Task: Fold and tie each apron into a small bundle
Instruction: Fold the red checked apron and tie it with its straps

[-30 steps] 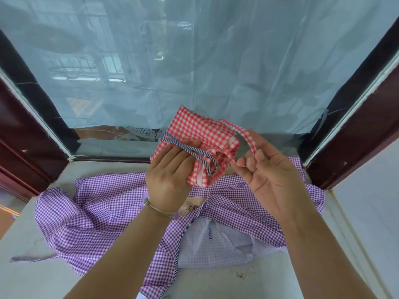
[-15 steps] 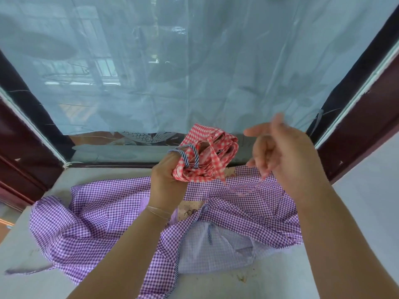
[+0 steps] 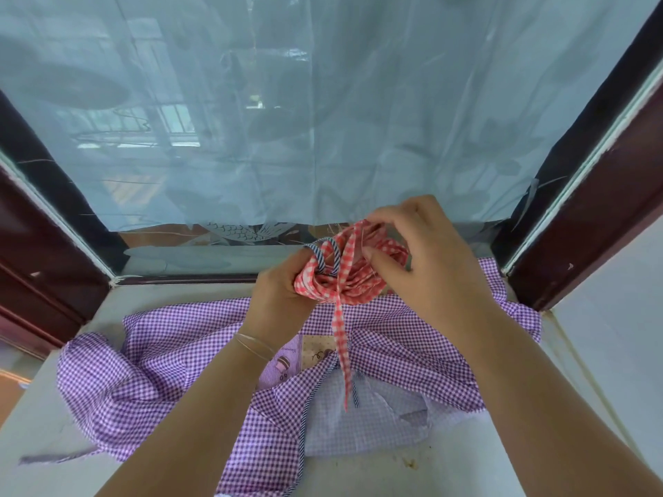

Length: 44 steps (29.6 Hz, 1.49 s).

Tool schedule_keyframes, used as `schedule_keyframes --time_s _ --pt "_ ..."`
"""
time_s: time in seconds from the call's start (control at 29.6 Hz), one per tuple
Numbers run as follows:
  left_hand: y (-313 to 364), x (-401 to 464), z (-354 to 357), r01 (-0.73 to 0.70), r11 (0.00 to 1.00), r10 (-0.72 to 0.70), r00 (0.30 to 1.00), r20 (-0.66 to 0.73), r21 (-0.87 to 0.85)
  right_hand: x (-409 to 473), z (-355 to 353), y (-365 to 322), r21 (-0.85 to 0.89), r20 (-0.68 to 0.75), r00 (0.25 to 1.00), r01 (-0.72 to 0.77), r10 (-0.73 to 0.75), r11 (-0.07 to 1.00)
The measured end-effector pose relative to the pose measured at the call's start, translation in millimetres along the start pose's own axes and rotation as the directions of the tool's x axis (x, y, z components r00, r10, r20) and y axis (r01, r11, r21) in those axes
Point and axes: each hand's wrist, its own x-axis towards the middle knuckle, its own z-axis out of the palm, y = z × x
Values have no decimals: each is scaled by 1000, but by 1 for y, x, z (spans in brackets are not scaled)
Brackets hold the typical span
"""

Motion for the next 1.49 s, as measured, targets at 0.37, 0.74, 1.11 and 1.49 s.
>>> schedule_keyframes --time_s 0.37,0.74,1.11,1.49 --pt "5 2 -5 11 997 -11 1000 -8 76 4 11 9 -119 -180 935 288 -306 950" --pt "2 4 -12 -95 983 102 994 -37 158 -3 25 7 -26 -207 958 197 -198 980" --pt "-5 8 -14 -421 790 485 874 -35 445 -1 29 -8 362 -6 984 -164 178 918" --pt "-3 8 -28 -569 687 616 786 52 453 -6 21 -16 348 234 970 -146 65 926"
